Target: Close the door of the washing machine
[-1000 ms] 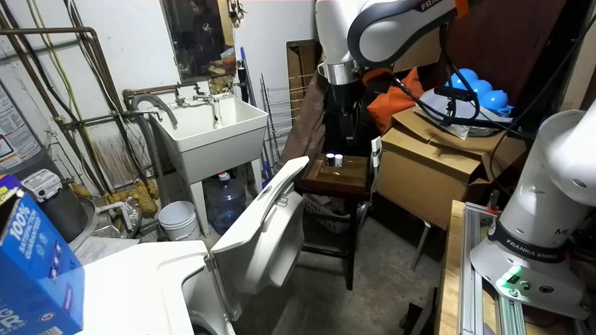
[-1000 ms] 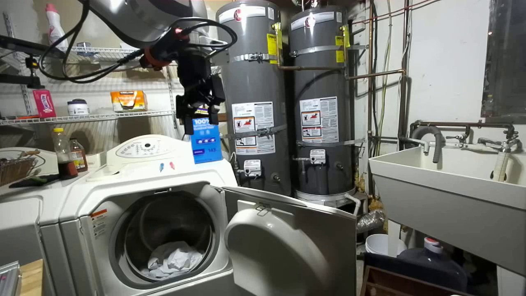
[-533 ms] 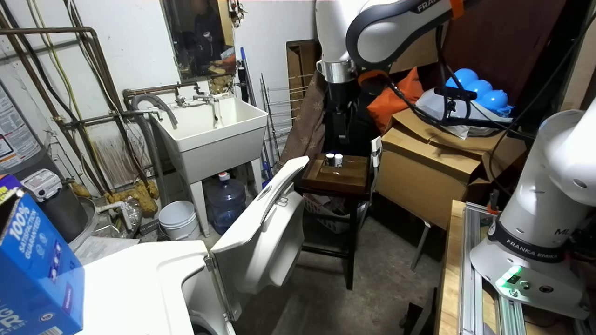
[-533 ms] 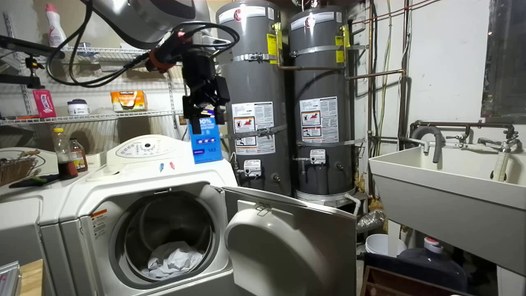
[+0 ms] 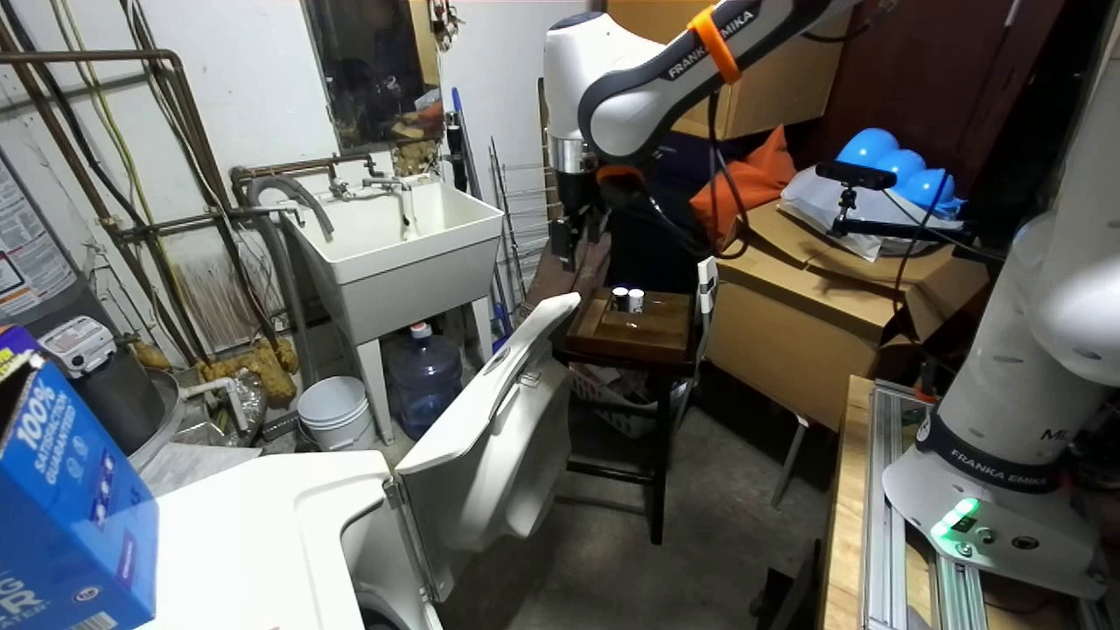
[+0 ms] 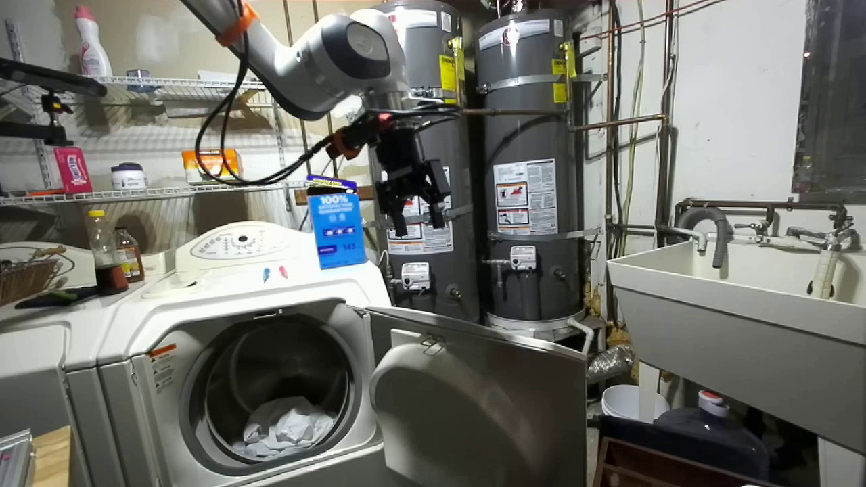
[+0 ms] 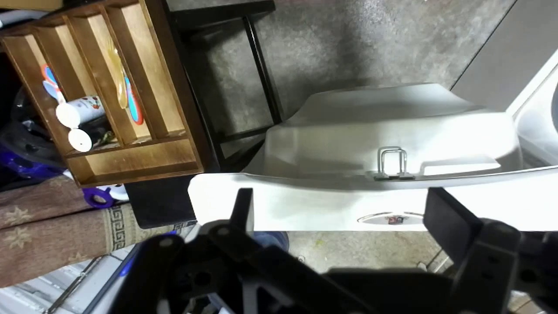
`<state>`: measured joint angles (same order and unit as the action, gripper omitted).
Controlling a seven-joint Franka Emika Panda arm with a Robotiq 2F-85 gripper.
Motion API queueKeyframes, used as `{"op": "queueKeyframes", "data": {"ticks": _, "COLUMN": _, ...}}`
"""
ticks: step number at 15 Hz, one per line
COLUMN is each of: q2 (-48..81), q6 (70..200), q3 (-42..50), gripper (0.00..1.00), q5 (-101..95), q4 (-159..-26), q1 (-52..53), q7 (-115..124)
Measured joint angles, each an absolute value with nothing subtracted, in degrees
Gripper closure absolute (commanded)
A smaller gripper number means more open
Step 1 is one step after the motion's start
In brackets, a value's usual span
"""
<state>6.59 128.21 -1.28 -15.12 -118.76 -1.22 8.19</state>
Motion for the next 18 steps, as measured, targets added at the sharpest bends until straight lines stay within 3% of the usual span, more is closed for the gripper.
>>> {"op": "queueKeyframes", "data": {"ticks": 4, "q2": 15.2, "q6": 128.0, "q3": -1.2, "gripper": 0.0, "q5": -15.1, "q4": -112.0, "q1": -1.1, "q7": 8.1}}
{"op": "queueKeyframes", "data": {"ticks": 13, "q2": 15.8, "q6": 127.8, "q3": -1.2, "gripper": 0.0, "q5": -15.1, "q4": -110.8, "q1": -1.0, "q7": 8.1}}
{"op": "queueKeyframes", "data": {"ticks": 18, "q2": 17.7, "q6": 138.6, "q3": -0.7, "gripper": 0.0, "q5": -15.0, "q4": -112.1, "q1": 0.6, "q7": 10.9}}
